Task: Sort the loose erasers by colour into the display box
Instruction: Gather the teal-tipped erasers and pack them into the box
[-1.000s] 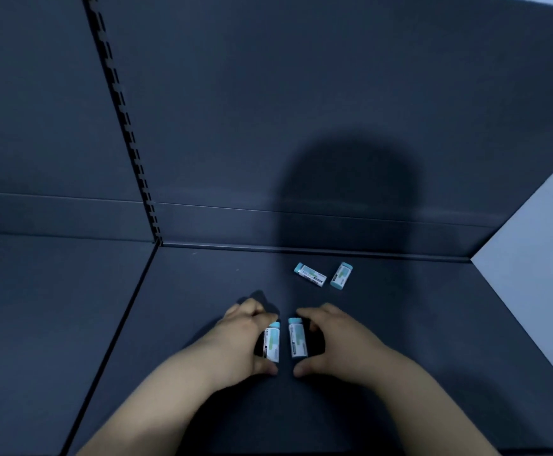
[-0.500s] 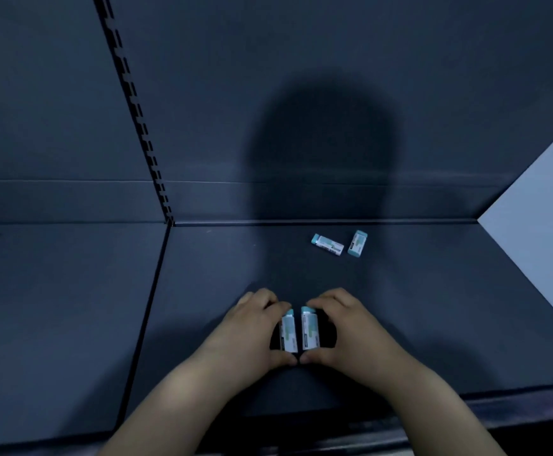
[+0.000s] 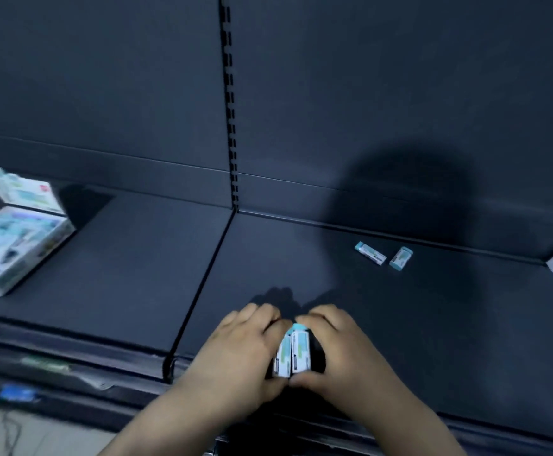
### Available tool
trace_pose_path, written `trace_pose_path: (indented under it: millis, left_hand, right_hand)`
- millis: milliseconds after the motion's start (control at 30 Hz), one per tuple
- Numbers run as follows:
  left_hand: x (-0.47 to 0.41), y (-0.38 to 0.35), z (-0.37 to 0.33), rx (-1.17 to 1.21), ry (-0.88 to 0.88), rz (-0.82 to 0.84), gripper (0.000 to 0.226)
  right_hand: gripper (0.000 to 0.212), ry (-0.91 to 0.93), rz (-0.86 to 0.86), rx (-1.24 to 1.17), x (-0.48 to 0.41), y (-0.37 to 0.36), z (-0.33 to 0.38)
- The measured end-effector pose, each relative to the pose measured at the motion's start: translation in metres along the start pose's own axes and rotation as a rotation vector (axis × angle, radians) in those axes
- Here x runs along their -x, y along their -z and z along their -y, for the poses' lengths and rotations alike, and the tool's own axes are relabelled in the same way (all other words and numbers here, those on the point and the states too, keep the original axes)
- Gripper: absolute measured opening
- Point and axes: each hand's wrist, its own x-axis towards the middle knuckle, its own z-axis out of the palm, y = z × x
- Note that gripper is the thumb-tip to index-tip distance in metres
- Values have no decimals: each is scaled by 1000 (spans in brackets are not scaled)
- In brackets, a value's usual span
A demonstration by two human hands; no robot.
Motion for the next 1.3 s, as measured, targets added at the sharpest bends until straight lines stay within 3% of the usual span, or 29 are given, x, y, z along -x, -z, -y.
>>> trace_pose_path:
  millis: [333, 800, 1033, 1300]
  left_hand:
    - [61, 24, 49, -23, 89, -89, 59]
    - [135, 109, 252, 17, 43, -178, 66]
    - [126, 122, 281, 32, 3, -249, 59]
    - [109, 114, 288, -52, 22, -267, 67]
  right_hand:
    - [69, 57, -62, -80, -19, -39, 69]
    - [72, 6, -156, -132, -132, -116, 247]
    - [71, 11, -179, -87, -159, -113, 266]
    - [69, 56, -153, -17, -182, -105, 255]
